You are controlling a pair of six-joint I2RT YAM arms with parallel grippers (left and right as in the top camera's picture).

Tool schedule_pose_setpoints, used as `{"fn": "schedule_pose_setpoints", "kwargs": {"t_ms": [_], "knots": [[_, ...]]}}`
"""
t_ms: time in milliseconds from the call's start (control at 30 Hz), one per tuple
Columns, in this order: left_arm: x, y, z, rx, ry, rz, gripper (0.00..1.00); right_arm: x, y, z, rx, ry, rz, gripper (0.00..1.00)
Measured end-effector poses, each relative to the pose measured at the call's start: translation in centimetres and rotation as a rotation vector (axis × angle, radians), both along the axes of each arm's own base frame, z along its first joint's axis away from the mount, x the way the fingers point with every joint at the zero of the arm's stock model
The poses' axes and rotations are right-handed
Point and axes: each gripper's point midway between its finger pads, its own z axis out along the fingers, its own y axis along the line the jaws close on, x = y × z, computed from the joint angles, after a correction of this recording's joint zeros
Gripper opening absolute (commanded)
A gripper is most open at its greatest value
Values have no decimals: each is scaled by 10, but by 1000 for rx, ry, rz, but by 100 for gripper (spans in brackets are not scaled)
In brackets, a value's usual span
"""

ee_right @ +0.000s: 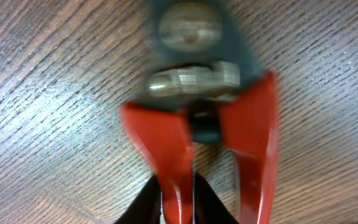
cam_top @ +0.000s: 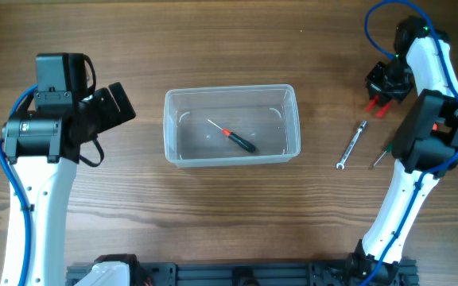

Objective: Pack container
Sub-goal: 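Place the red wire cutters into the container and release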

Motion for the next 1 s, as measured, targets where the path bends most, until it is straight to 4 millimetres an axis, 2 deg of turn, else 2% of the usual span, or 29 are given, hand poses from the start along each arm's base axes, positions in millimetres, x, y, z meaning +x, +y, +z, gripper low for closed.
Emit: {"fn": "schedule_pose_setpoints", "kwargs": {"t_ms": [267,400,467,533,567,600,633,700,733,767,800,833,867,900,933,1000], "knots": [[0,0,0,0,0,0,100,1,0,0,-1,-3,32,4],[0,0,0,0,0,0,100,3,1,2,0,-14,129,4],[0,0,0,0,0,0,100,10,14,15,21,-52,266,4],[0,0,0,0,1,0,100,22,42,56,12,-143,436,4],[0,0,0,0,0,0,100,26,60,84,-8,-202,531,4],[0,0,0,0,1,0,100,30,91,128,-40,-296,666,4],[0,0,0,0,0,0,100,28,135,185,-81,-423,839,4],[0,0,0,1,0,0,100,8,194,241,-116,-539,1085,4],[0,0,0,0,1,0,100,-16,232,264,-121,-578,1254,4],[0,0,0,0,1,0,100,-31,253,272,-114,-588,1357,4],[0,0,0,1,0,0,100,-55,283,276,-90,-585,1512,4],[0,0,0,0,1,0,100,-77,306,270,-59,-549,1663,4],[0,0,0,1,1,0,100,-99,328,251,-18,-489,1836,4],[0,0,0,1,2,0,100,-109,338,239,5,-456,1910,4],[0,0,0,0,1,0,100,-119,349,219,38,-410,1995,4],[0,0,0,0,1,0,100,-127,360,188,74,-363,2066,4]]}}
